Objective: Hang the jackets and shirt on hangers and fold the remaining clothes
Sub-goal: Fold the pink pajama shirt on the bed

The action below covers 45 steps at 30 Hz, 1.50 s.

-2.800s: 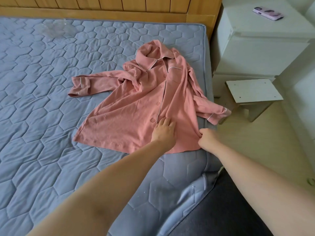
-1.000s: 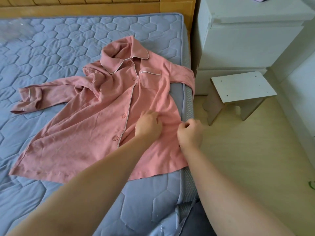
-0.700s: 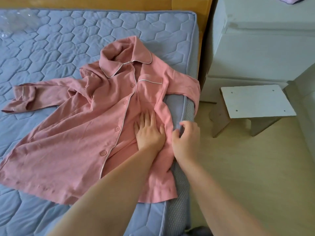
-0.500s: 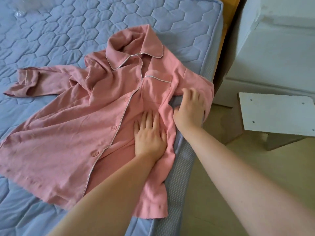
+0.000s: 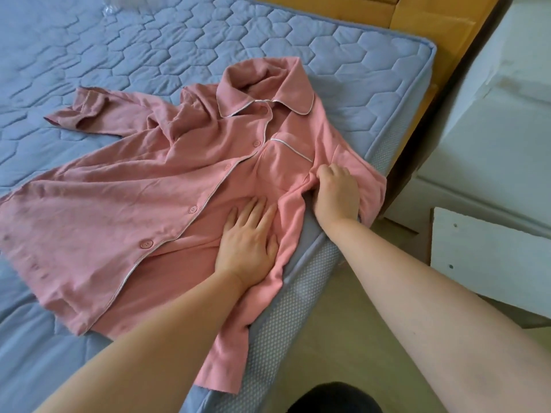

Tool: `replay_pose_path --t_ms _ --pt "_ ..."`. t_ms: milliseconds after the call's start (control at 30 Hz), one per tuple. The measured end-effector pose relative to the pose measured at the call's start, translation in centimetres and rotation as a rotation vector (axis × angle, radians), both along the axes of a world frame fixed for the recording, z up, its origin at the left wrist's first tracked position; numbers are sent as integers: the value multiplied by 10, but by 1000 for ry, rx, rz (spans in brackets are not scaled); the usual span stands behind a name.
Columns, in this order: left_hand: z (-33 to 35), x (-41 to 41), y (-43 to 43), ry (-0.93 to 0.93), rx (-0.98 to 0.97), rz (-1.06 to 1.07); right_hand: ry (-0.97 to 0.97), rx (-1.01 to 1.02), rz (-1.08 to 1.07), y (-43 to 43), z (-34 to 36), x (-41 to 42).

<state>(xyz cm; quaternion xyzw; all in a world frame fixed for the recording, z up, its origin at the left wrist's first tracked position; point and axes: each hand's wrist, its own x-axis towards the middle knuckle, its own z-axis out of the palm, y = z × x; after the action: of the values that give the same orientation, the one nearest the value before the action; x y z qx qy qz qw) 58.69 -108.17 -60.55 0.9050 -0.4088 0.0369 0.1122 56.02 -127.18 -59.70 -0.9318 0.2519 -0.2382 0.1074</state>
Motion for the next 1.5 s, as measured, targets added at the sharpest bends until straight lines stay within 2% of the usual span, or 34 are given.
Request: replay_pose_path --t_ms 133,300,367,467,567,667,767,900,1000,1100,1167,1233,1267,1333,1500 --pt "-6 -1 1 -76 10 0 77 -147 112 -31 6 -17" --pt "1 -18 -6 -139 136 119 109 -276 156 -69 35 -35" --pt "3 -37 -5 -89 101 202 113 -358 157 -82 38 -43" --pt "-1 -75 0 81 33 300 308 -453 156 -89 32 -51" --pt "1 -104 5 173 106 302 348 -433 164 -74 29 -57" --pt "7 -116 13 174 -46 345 216 -388 328 -43 28 -55" --pt "13 -121 21 200 -209 444 174 -347 540 -8 29 -51" --pt "20 -124 30 204 -230 580 213 -342 535 -6 30 -44" --pt "31 -125 38 136 -71 562 154 -425 557 -30 41 -42" --pt "50 -130 50 32 -180 722 11 -465 574 -47 50 -44" --pt "60 -136 56 18 -263 829 160 -505 565 -50 48 -46" --pt "62 -147 58 43 -113 752 364 -527 520 -45 46 -49" --pt "60 -155 60 31 -33 675 397 -522 488 -41 46 -54" --pt "51 -170 70 -56 54 587 314 -522 490 -33 43 -60" --pt "29 -198 92 -312 -103 617 152 -549 661 -2 34 -74"
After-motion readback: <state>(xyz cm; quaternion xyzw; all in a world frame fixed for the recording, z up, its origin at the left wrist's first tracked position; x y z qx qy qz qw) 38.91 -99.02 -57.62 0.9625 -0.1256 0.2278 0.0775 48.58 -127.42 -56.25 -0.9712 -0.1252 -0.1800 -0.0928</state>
